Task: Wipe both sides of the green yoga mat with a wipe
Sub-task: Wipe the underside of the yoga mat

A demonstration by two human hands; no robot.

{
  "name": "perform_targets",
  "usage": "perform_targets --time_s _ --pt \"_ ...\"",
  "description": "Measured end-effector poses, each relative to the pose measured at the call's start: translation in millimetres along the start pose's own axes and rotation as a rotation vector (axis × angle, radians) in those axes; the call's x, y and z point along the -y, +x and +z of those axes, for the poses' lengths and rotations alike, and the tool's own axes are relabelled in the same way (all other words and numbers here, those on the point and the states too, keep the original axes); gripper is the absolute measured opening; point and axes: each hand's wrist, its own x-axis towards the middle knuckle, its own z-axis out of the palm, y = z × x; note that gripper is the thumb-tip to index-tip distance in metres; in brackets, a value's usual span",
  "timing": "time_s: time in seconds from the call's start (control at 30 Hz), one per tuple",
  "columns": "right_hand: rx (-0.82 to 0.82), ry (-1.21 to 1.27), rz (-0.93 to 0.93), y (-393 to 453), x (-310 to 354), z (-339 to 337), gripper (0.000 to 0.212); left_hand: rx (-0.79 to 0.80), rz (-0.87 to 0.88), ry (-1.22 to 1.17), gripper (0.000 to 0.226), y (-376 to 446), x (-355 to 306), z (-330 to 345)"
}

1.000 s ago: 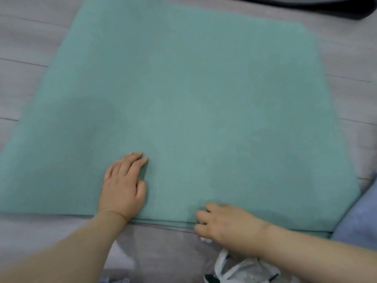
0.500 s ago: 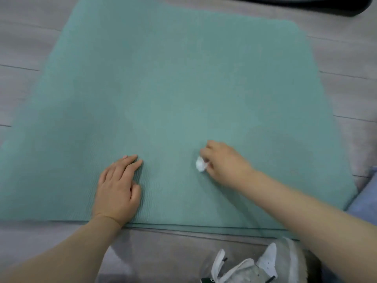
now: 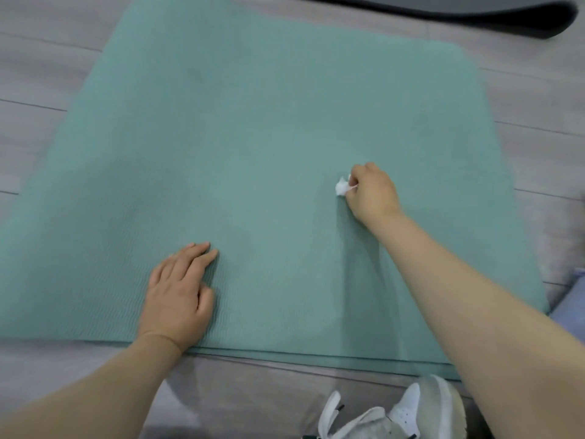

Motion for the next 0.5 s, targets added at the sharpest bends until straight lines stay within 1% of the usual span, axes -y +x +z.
perform_targets --time_s 0.03,0.07,0.1,0.17,0.23,0.27,0.3,0.33,0.37,0.4,0.43,0.47,0.5 --pt "0.015 0.030 -0.082 -21 9 0 0.012 -0.002 0.001 -0.003 0.057 0 0 0" --pt "0.045 0.068 -0.215 -48 15 0 0.017 -0.006 0.004 -0.006 0.058 0 -1 0" --pt "0.108 0.101 -0.354 -82 19 -3 0.020 -0.013 0.006 -0.010 0.058 1 -1 -1" --pt "0.296 0.081 -0.593 -150 16 -18 0.015 -0.025 0.007 -0.013 0.058 1 -2 -1" --pt "0.558 0.008 -0.836 -200 9 -38 0.012 -0.030 0.008 -0.011 0.057 0 -2 -1" --pt "0.699 -0.042 -0.975 -207 4 -45 0.014 -0.031 0.007 -0.011 0.057 0 -2 -1" --pt "0.790 -0.081 -1.113 -200 1 -47 0.015 -0.031 0.006 -0.009 0.057 -1 -2 -1" --pt "0.814 -0.100 -1.228 -183 2 -46 0.012 -0.030 0.005 -0.006 0.057 -1 -1 -1" --pt "0.783 -0.102 -1.284 -156 4 -42 0.009 -0.028 0.005 -0.003 0.057 -1 -1 -1" --pt "0.705 -0.079 -1.271 -122 6 -35 0.005 -0.024 0.006 -0.002 0.057 0 -1 -1" --pt "0.589 -0.051 -1.202 -83 2 -28 0.001 -0.021 0.008 -0.001 0.057 0 -2 -1" --pt "0.447 -0.058 -1.078 -41 -5 -25 0.006 -0.019 0.009 -0.002 0.057 0 -2 -1" --pt "0.328 -0.092 -0.866 -3 -16 -25 0.009 -0.019 0.007 -0.004 0.057 0 -2 -1"
